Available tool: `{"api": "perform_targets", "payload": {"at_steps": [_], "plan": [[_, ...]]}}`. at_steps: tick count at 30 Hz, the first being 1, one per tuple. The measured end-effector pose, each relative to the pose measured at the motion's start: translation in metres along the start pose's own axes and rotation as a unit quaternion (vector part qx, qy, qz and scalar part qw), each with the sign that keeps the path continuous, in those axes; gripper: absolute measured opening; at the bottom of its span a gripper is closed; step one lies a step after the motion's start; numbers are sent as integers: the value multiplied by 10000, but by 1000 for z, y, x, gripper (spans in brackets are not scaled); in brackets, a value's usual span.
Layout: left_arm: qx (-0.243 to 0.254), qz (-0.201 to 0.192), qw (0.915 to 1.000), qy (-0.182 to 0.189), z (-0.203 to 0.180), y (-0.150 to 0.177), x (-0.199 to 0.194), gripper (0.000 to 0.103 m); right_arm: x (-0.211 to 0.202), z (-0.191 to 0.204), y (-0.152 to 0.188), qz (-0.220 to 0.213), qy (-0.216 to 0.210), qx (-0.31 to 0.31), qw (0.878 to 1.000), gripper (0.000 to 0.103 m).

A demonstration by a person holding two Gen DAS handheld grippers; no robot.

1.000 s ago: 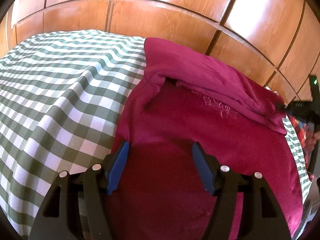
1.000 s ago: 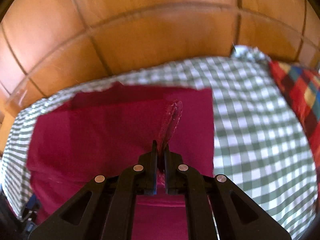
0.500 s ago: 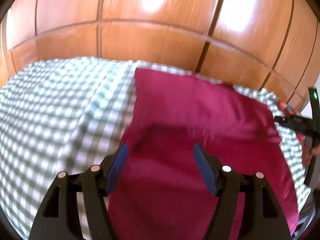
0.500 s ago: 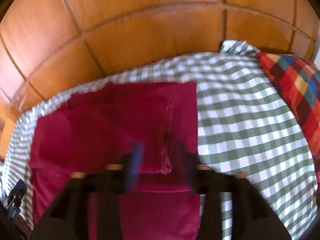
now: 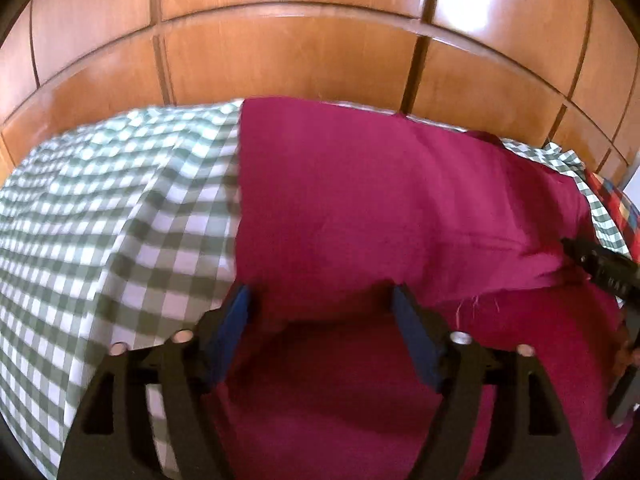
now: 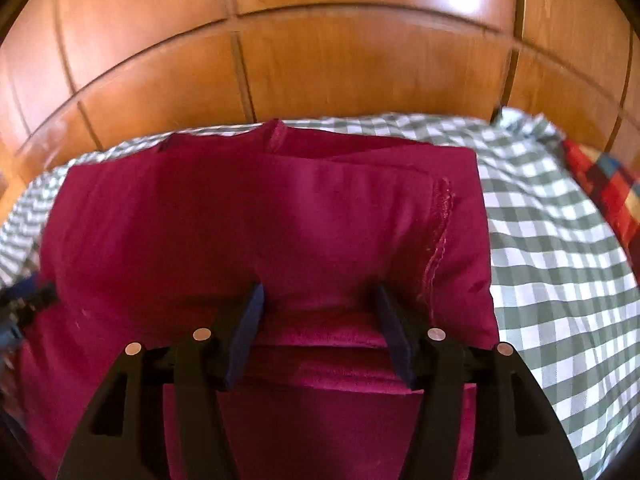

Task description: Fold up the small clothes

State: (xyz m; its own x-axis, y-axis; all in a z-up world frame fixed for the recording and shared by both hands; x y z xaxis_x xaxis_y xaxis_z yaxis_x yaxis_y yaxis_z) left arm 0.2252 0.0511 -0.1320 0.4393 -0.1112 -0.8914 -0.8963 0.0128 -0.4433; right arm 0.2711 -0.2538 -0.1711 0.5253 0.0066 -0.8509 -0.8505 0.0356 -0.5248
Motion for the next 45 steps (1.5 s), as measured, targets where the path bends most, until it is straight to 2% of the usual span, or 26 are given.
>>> {"api": "perform_targets", "payload": {"at_steps": [2,7,9,13,14,17,19,21,22,23,24,26,28,30,31,33,34,35,37,39,40,42,44,45], "plan": [[-183,51,9996,218,8,2,-4,78,1,1,0,6,-3,12,10000,57],[-687,-361,9948,666,39,-13,-37,77,-1,2,2,-44,-15,23,10000,58],[-927,-352,9917,815,53,-24,-37,76,0,3,2,-46,-31,34,10000,58],[-1341,-133,9806,1425,72,-55,-20,75,1,1,1,-54,-72,58,9999,58],[-1428,-88,9790,1455,74,-61,-14,75,1,1,1,-57,-71,59,9999,58],[-1592,64,9719,1731,77,-77,3,75,1,0,0,-55,-47,53,10000,59],[-1615,272,9638,2102,70,-85,16,75,2,1,0,-53,-33,42,10000,59],[-1657,390,9627,2101,66,-92,28,65,2,1,-1,-50,-49,47,10000,60],[-1632,389,9634,2091,63,-94,31,43,3,1,-1,-51,-62,54,10000,60],[-1594,388,9632,2131,59,-96,32,30,3,1,-1,-56,-69,59,9999,60],[-1577,323,9645,2094,56,-97,29,30,3,1,-1,-64,-64,59,9999,60],[-1414,-61,9747,1730,51,-98,19,24,3,1,0,-73,-51,50,9999,60],[-1105,-90,9874,1126,47,-98,23,24,4,2,0,-65,-40,43,10000,60],[-650,-66,9974,315,39,-94,37,30,4,3,-1,-62,-30,27,10000,60],[-416,-156,9990,16,34,-92,41,33,4,2,-1,-64,-27,24,10000,60],[-343,-193,9986,-347,31,-94,41,45,4,2,-1,-65,-27,22,10000,60],[-361,-180,9969,-675,32,-96,40,63,5,2,-1,-65,-27,20,10000,60],[-429,-159,9957,-811,38,-95,39,70,5,2,-1,-65,-31,22,10000,60],[-709,-105,9949,-705,45,-94,31,69,4,1,-1,-65,-51,26,10000,60],[-829,-289,9922,-882,51,-84,10,67,4,1,-1,-67,-52,28,10000,60],[-774,-501,9910,-975,47,-77,-6,64,4,0,-1,-67,-55,29,10000,60],[-531,-704,9925,-844,33,-61,-25,63,5,0,-1,-68,-65,33,10000,60],[-74,-740,9940,-803,9,-40,-33,64,4,0,-1,-70,-57,33,10000,60],[150,-663,9933,-930,1,-32,-30,65,4,0,-1,-69,-56,33,10000,60]]}}
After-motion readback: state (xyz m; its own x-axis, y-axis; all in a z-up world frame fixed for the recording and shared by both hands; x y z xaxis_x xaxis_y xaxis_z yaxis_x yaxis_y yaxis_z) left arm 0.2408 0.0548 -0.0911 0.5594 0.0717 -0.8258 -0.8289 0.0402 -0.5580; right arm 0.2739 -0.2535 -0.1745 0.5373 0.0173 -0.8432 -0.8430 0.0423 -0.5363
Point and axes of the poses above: each gripper's, at about its wrist camera, not at the fingertips, and x roughly the way its jaws point, z to its left, y to its underside, the point moved 6 cm from there along x, roughly the way its jaws point, and after that the axes turned 11 degrees about z, right-handed, at the moved point
